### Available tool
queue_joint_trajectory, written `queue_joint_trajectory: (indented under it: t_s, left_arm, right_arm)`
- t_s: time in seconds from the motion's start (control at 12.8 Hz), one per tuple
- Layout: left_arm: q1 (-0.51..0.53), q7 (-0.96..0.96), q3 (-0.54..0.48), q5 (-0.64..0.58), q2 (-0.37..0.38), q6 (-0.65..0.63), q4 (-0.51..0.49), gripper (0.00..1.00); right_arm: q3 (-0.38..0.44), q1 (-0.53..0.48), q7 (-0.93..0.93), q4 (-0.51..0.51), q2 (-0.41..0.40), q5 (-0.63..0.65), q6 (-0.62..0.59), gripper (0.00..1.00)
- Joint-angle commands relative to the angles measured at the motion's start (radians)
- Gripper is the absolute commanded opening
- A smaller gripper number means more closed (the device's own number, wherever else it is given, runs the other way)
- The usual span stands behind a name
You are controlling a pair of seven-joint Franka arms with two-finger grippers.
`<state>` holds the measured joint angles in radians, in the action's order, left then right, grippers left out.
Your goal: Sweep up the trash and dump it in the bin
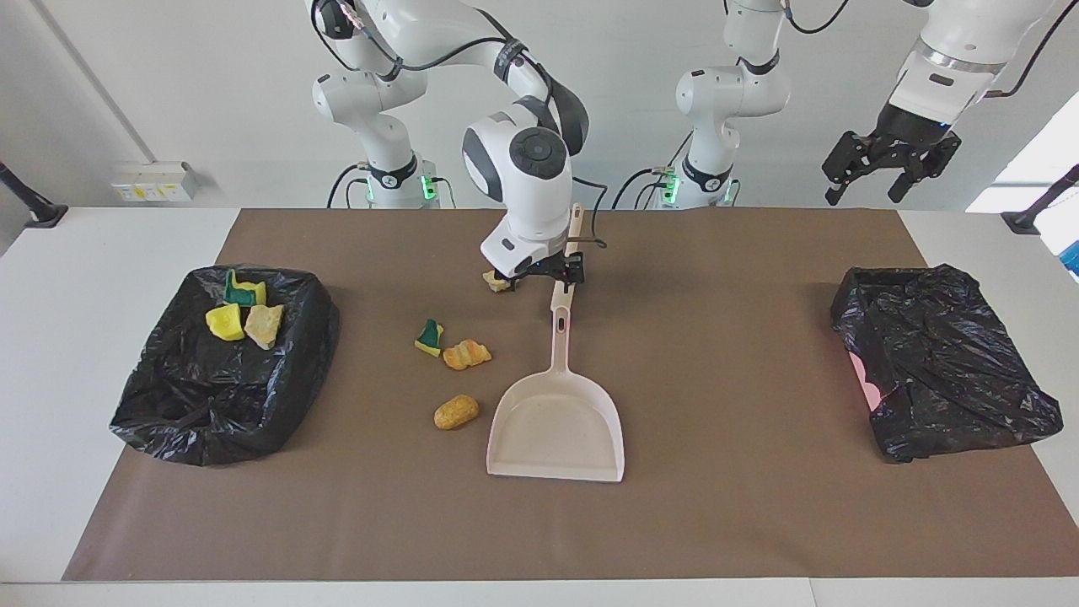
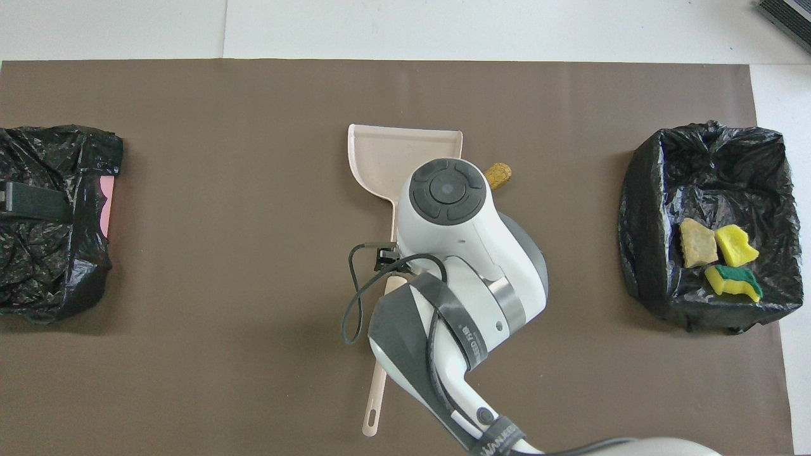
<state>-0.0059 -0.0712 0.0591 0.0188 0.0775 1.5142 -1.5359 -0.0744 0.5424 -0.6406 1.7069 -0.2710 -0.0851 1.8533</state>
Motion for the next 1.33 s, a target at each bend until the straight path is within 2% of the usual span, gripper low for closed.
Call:
queue_joint_trajectory:
  t_s: [0.0, 0.08, 0.16, 0.31, 0.47, 0.71, 0.86, 1.1, 1.18, 1.25]
  left_arm:
    - [-0.003, -0.010, 0.002, 0.006, 0.024, 0.062, -0.042, 1.00]
    - [-0.011, -0.012, 0.005, 0.012, 0.012, 0.092, -0.052, 1.00]
    - [-0.025, -0.016, 0.008, 0.015, -0.008, 0.147, -0.062, 1.00]
    - [-0.104, -0.101, 0.008, 0.013, -0.080, 0.265, -0.078, 1.00]
    - [-0.160, -0.206, 0.008, 0.013, -0.139, 0.377, -0.075, 1.00]
    - [-0.259, -0.293, 0.010, 0.012, -0.244, 0.454, -0.061, 1.00]
    - [-0.304, -0.364, 0.013, 0.010, -0.255, 0.500, -0.075, 1.00]
    - [-0.422, -0.461, 0.011, 0.000, -0.401, 0.567, -0.052, 1.00]
    - [-0.448, -0.472, 0.011, -0.002, -0.404, 0.601, -0.067, 1.00]
    - [-0.483, -0.475, 0.011, 0.000, -0.407, 0.607, -0.085, 1.00]
  right_arm:
    - [0.001, 0.076, -0.088, 0.302, 0.177, -0.025, 0.178, 1.00]
    - [0.001, 0.106, -0.125, 0.391, 0.223, -0.025, 0.249, 1.00]
    - [0.001, 0.129, -0.132, 0.452, 0.260, -0.025, 0.271, 1.00]
    - [0.001, 0.174, -0.160, 0.526, 0.303, -0.066, 0.283, 1.00]
    - [0.001, 0.208, -0.288, 0.543, 0.291, -0.067, 0.312, 1.00]
    - [0.001, 0.237, -0.340, 0.546, 0.250, -0.068, 0.406, 1.00]
    - [0.001, 0.263, -0.366, 0.543, 0.213, -0.068, 0.480, 1.00]
    - [-0.001, 0.264, -0.366, 0.539, 0.184, -0.068, 0.492, 1.00]
    - [-0.001, 0.268, -0.370, 0.537, 0.176, -0.068, 0.501, 0.93]
    - [-0.001, 0.269, -0.370, 0.536, 0.176, -0.068, 0.501, 0.82]
